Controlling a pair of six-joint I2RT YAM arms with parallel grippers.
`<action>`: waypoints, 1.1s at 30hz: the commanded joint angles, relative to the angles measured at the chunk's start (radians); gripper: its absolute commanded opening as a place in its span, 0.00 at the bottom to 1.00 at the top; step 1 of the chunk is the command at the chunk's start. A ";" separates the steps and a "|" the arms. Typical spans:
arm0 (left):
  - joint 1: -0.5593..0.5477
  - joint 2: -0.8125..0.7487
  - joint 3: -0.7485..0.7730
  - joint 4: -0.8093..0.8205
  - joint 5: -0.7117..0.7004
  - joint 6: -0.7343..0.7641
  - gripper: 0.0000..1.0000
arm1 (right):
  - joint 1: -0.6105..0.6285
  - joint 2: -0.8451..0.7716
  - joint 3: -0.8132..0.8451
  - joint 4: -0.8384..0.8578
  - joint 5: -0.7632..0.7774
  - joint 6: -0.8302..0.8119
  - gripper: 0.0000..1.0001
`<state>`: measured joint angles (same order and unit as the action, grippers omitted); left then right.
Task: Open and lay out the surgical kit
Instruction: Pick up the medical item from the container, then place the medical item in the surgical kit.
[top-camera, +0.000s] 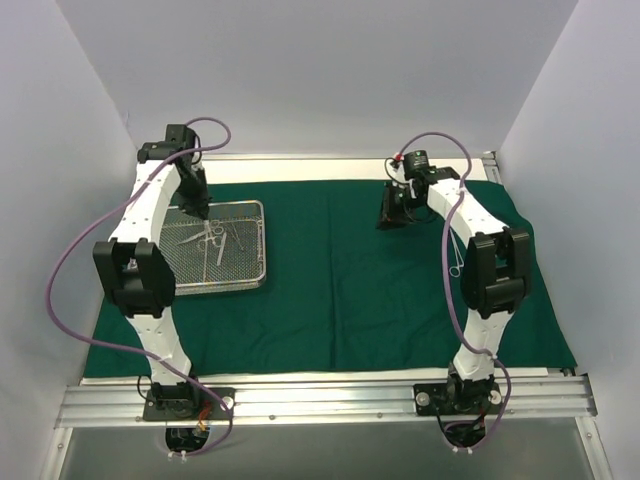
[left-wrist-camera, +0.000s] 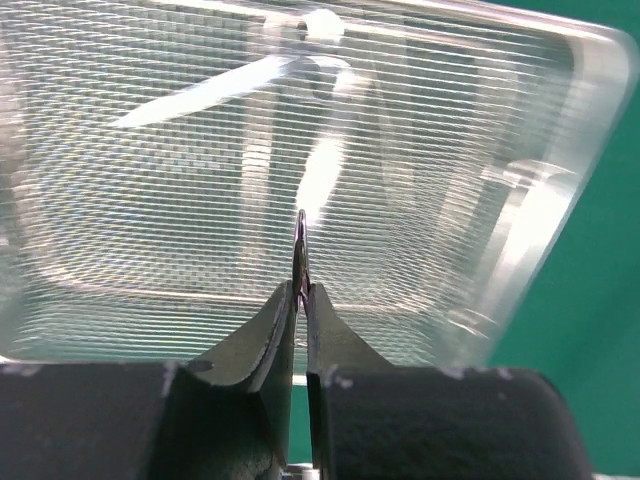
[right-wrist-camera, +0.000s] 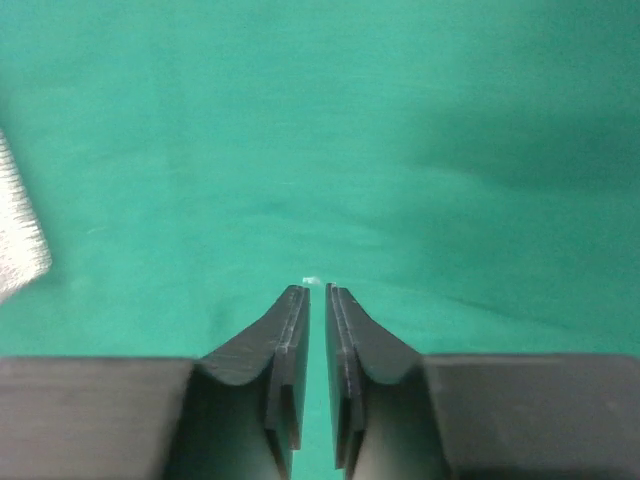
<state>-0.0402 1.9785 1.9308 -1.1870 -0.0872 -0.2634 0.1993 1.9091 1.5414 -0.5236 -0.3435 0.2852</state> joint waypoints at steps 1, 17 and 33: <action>-0.070 -0.107 0.007 0.090 0.260 -0.109 0.02 | 0.055 -0.050 0.048 0.055 -0.242 0.002 0.20; -0.219 -0.271 -0.250 0.592 0.829 -0.407 0.02 | 0.213 -0.055 0.097 0.614 -0.768 0.320 0.56; -0.263 -0.276 -0.266 0.762 0.937 -0.474 0.02 | 0.230 -0.081 -0.053 0.999 -0.867 0.575 0.46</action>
<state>-0.3042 1.7420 1.6493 -0.5064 0.8017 -0.7227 0.4202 1.8881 1.5105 0.3241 -1.1545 0.7887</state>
